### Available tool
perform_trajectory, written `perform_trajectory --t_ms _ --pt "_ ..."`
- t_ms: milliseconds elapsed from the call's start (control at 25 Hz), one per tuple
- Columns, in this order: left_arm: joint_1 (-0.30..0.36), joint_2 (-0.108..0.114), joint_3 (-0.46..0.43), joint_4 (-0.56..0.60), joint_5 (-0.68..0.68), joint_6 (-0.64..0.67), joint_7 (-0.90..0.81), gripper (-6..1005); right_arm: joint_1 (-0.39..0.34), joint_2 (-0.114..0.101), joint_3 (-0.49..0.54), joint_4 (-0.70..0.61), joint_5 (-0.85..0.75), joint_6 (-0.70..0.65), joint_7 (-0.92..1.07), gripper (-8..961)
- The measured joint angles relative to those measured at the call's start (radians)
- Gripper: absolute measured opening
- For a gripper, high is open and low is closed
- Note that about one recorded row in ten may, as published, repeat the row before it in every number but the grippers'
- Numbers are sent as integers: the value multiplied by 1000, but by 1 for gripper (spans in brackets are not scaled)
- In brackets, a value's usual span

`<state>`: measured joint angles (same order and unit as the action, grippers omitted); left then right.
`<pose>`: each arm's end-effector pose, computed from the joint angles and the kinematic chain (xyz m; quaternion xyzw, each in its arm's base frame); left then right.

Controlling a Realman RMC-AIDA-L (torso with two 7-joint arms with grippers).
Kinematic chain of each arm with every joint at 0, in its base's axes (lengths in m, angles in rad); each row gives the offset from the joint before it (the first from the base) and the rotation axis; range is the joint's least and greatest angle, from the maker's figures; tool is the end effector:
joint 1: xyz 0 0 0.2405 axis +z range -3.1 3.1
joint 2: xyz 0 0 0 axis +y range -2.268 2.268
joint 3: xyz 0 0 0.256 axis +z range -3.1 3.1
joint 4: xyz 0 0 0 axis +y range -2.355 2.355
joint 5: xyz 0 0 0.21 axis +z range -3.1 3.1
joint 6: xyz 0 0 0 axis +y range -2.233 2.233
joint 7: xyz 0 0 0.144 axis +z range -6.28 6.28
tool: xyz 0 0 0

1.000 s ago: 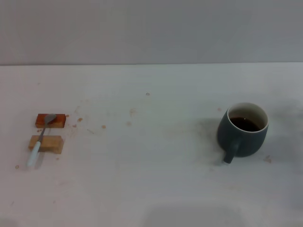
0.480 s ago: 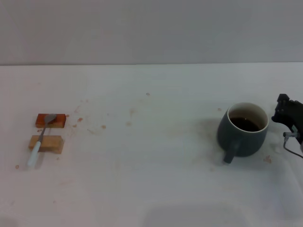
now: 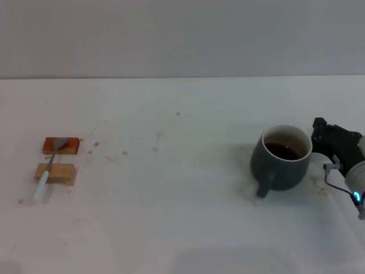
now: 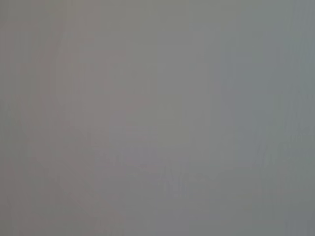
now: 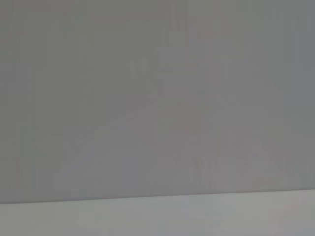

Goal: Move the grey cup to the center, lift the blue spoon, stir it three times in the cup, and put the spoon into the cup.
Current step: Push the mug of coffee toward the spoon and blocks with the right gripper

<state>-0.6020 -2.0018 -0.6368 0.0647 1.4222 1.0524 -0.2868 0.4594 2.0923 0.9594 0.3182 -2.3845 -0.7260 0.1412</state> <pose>-0.3926 0.3639 0.1104 -0.4401 -0.3424 -0.3163 0.7675 0.3214 0.3521 -0.0622 -0.7268 0.3485 0.2238 0.5479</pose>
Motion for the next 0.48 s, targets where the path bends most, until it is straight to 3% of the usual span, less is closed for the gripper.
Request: perform_trajectory --t_ms 480 --pt "-1 1 -3 -1 -5 0 0 854 28 -1 -61 38 1 71 11 10"
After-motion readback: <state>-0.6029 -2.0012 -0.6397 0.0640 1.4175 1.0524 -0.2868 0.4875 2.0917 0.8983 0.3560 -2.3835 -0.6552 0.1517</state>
